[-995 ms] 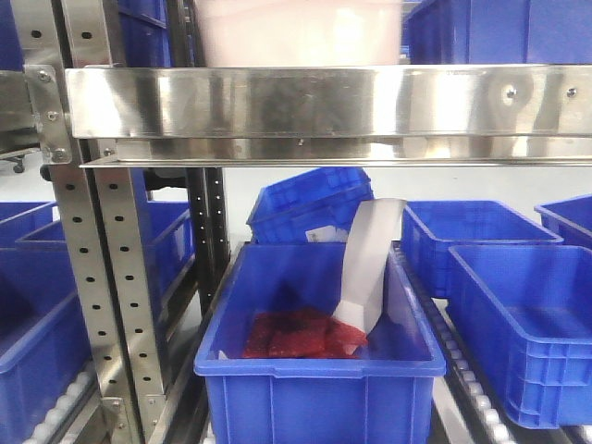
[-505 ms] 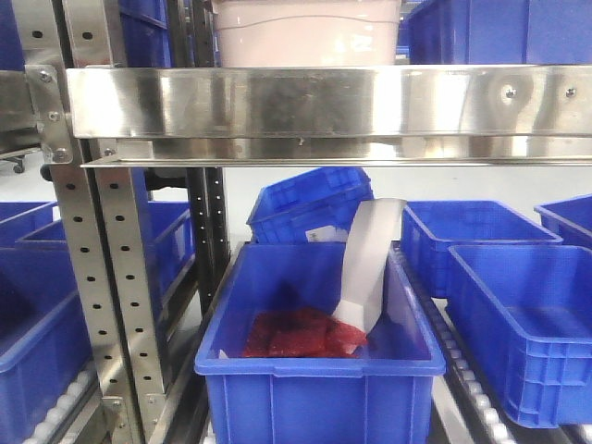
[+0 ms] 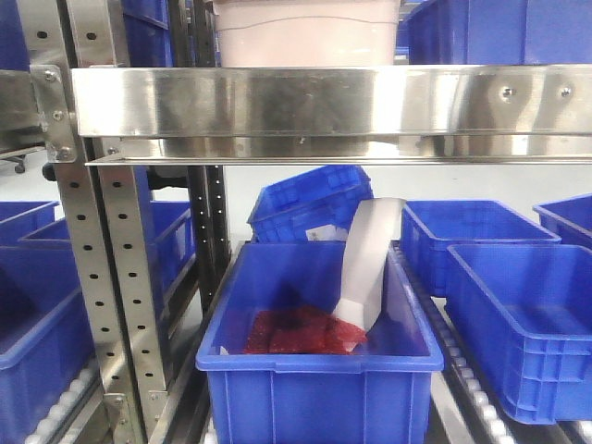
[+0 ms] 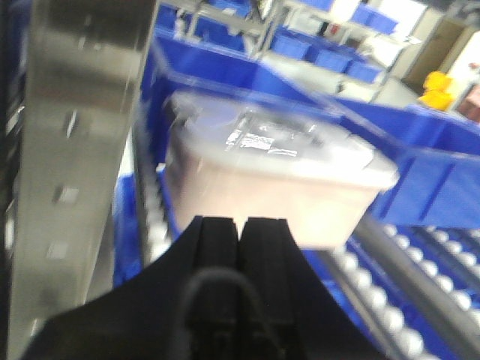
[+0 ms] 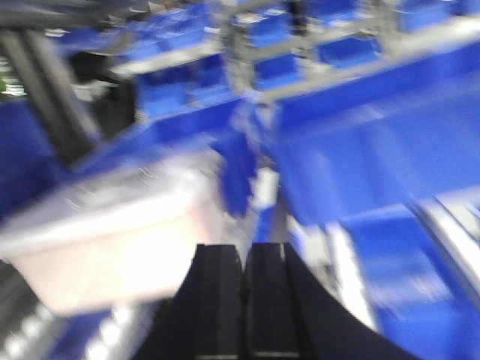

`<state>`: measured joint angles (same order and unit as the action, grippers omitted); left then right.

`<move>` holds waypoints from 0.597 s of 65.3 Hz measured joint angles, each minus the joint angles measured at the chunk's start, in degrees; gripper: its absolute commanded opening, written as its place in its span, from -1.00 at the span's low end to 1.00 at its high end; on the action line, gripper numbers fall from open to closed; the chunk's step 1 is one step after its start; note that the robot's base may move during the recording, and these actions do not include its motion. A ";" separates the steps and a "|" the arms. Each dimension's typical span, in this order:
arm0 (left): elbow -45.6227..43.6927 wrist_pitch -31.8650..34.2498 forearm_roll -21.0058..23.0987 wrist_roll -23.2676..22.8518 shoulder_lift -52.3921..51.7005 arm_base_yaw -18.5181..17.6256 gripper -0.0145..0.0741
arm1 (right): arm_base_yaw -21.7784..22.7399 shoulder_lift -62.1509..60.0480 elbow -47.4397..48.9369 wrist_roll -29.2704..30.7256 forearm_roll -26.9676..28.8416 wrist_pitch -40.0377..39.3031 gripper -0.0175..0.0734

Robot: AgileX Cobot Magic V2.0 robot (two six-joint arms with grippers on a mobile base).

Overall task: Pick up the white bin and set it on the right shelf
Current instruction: 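Open both grippers and release the bin's grey end handles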

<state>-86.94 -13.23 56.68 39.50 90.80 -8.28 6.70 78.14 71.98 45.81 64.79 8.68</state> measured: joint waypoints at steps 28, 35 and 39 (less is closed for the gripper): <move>38.07 14.99 0.42 0.00 -29.69 -1.78 -0.94 | -0.14 -30.97 -34.90 4.87 0.10 -5.35 -0.47; 45.83 16.28 0.44 0.00 -38.94 -1.78 -0.94 | -0.14 -38.72 -40.42 6.85 0.21 -5.35 -0.47; 49.82 16.58 0.09 0.10 -43.67 -1.78 -0.94 | -0.14 -42.93 -43.09 7.11 0.21 -5.35 -0.47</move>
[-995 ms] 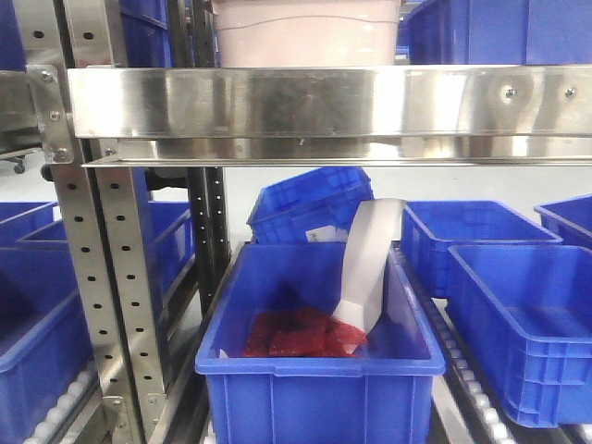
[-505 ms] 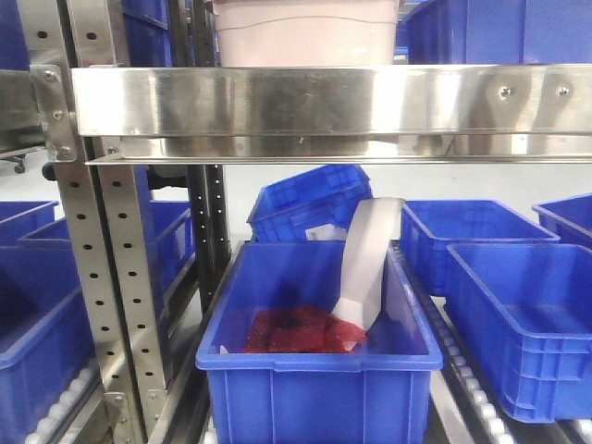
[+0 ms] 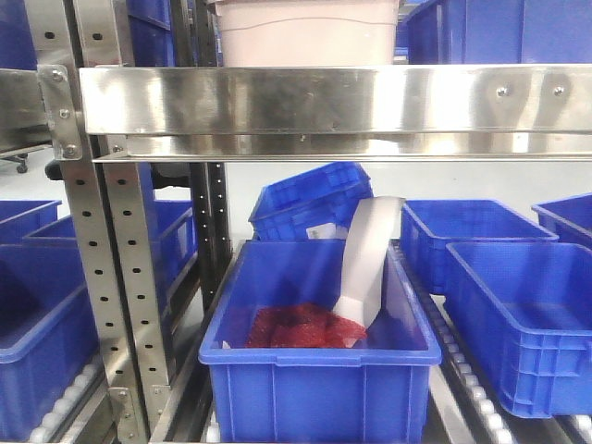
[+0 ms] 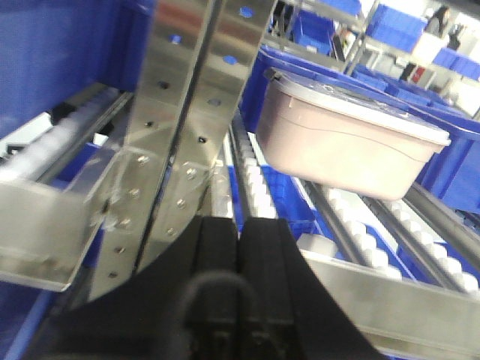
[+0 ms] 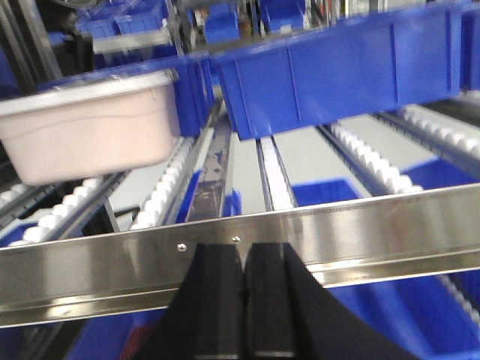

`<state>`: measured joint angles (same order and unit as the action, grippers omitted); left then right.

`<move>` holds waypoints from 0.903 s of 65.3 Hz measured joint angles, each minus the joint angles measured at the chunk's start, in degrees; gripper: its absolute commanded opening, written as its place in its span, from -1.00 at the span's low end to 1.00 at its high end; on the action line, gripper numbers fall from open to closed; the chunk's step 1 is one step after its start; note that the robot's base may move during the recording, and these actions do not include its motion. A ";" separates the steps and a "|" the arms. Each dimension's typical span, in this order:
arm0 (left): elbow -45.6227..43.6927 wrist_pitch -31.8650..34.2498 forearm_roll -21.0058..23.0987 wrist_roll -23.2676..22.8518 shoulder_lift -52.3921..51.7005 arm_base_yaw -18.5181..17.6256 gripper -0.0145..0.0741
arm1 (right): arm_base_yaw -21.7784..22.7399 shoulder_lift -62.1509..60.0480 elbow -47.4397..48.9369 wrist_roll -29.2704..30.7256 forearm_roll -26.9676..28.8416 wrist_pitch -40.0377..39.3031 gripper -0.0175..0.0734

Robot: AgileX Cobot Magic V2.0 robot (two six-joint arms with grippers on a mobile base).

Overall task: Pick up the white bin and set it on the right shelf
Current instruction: 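Open both grippers and release the bin's grey end handles, then withdraw both grippers back from the bin below the shelf edge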

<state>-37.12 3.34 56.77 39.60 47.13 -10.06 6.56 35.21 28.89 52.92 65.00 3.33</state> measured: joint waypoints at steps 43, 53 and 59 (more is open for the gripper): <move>16.32 -3.34 -1.25 8.44 -38.62 0.00 -0.94 | 0.00 -28.37 -7.03 0.25 -0.18 15.94 -0.47; 17.44 -3.79 -1.39 8.44 -41.16 0.00 -0.94 | 0.00 -28.76 -7.03 0.25 -0.18 16.15 -0.47; 17.53 -3.82 -1.39 8.44 -41.23 0.00 -0.94 | 0.00 -28.76 -7.03 0.25 -0.18 16.18 -0.47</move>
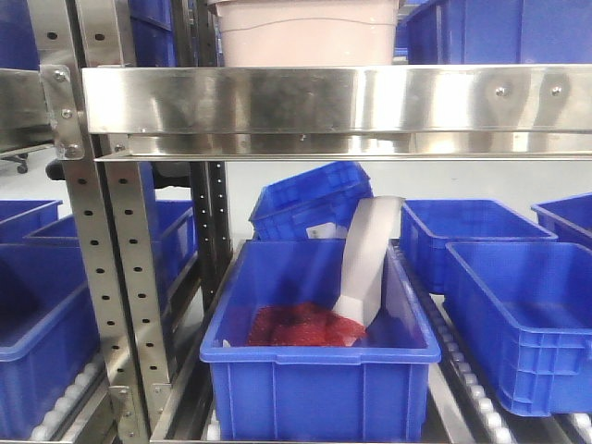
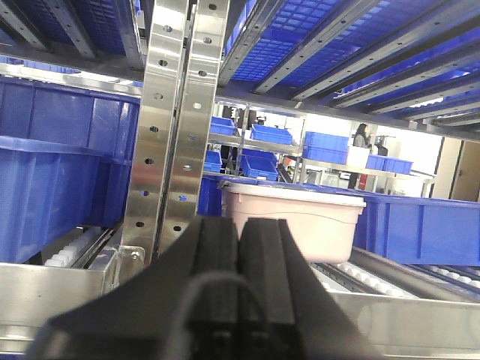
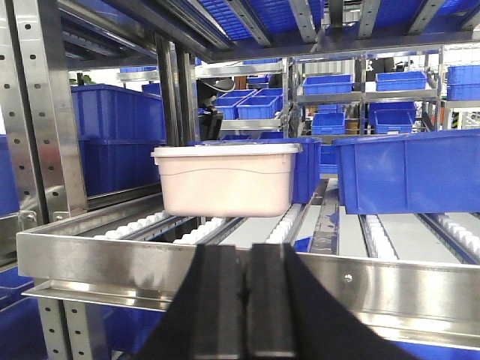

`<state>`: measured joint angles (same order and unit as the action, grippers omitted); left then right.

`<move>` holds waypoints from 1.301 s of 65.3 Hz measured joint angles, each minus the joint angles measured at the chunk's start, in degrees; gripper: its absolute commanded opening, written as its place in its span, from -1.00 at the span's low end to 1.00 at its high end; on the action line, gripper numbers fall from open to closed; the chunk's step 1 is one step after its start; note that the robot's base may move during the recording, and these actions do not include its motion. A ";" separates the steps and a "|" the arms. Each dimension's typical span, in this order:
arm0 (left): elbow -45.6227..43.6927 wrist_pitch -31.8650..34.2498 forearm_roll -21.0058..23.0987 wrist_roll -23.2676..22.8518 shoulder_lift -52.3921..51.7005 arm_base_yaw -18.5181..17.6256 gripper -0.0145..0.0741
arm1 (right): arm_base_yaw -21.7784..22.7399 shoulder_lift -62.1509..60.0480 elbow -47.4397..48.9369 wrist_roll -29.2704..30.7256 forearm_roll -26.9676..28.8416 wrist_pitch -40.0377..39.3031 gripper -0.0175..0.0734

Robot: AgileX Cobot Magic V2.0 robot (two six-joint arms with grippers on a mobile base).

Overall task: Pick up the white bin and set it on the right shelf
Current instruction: 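Withdraw both grippers back from the bin below the shelf edge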

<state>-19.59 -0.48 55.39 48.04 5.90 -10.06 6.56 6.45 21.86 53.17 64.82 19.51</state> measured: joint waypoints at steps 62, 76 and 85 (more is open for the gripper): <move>0.00 -0.09 0.00 0.04 0.00 0.00 -0.94 | -0.85 -3.71 -10.93 -38.91 -37.66 6.54 -0.47; 0.00 -0.09 0.00 0.04 0.00 0.00 -0.94 | -8.58 -6.96 -22.31 -47.10 -50.50 -8.61 -0.47; 0.00 -0.12 0.00 0.04 0.00 0.00 -0.94 | -9.05 -7.03 -23.42 -47.40 -57.45 -15.59 -0.47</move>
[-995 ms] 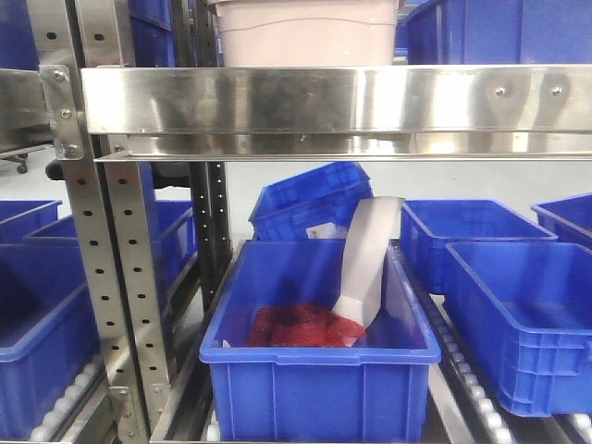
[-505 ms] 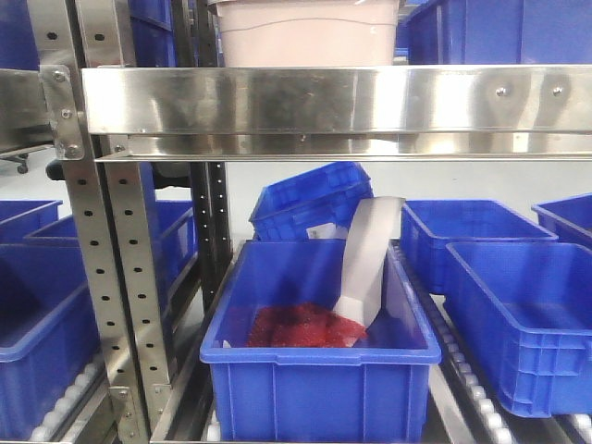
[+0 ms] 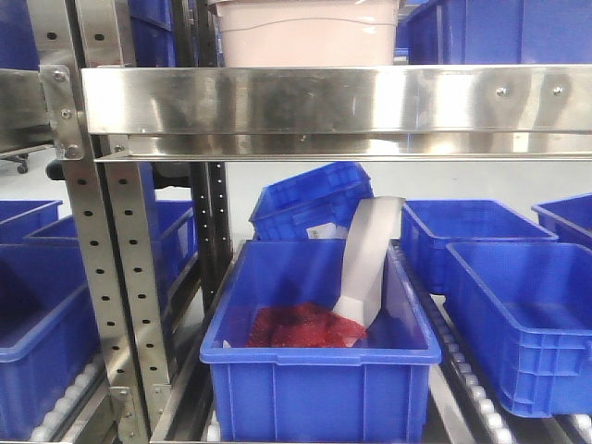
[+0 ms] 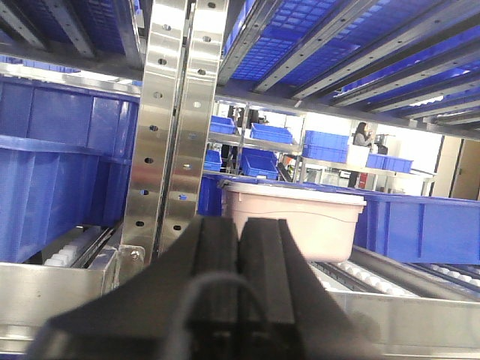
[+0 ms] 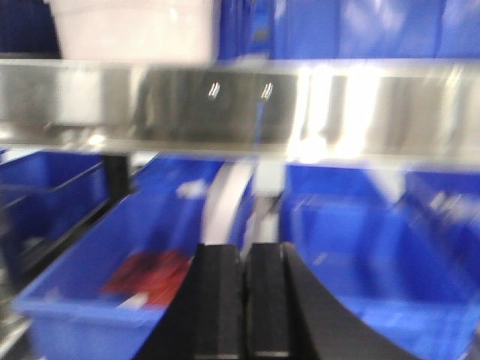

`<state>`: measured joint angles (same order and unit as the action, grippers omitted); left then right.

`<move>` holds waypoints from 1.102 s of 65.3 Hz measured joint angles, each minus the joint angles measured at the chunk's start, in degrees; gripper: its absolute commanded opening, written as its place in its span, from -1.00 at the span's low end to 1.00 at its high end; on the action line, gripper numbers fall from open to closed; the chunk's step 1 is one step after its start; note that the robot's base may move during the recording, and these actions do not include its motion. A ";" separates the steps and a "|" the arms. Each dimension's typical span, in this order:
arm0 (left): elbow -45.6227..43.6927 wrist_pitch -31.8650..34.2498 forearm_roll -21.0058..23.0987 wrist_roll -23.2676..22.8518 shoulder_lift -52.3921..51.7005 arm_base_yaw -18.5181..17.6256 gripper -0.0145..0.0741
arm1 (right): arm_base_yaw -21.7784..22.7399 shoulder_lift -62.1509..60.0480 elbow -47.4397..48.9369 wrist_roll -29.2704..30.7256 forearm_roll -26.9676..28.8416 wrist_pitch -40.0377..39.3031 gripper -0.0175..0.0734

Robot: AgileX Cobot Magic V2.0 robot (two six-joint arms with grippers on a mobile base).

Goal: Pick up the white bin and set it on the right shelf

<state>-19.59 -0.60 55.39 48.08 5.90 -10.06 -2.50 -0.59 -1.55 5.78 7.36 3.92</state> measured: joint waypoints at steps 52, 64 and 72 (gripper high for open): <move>0.00 0.00 -0.05 0.09 0.00 0.00 -0.94 | 2.57 -0.05 0.00 -4.11 -5.91 -1.66 -0.47; 0.00 0.00 -0.05 0.09 0.00 0.00 -0.94 | 2.57 -0.05 0.00 -4.11 -6.02 -1.79 -0.47; 0.00 0.00 -0.05 0.09 0.00 0.00 -0.94 | 2.57 -0.05 0.00 -4.11 -6.02 -1.84 -0.47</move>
<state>-19.59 -0.60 55.33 48.17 5.90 -10.06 0.07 -0.64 -1.55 1.67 1.35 2.08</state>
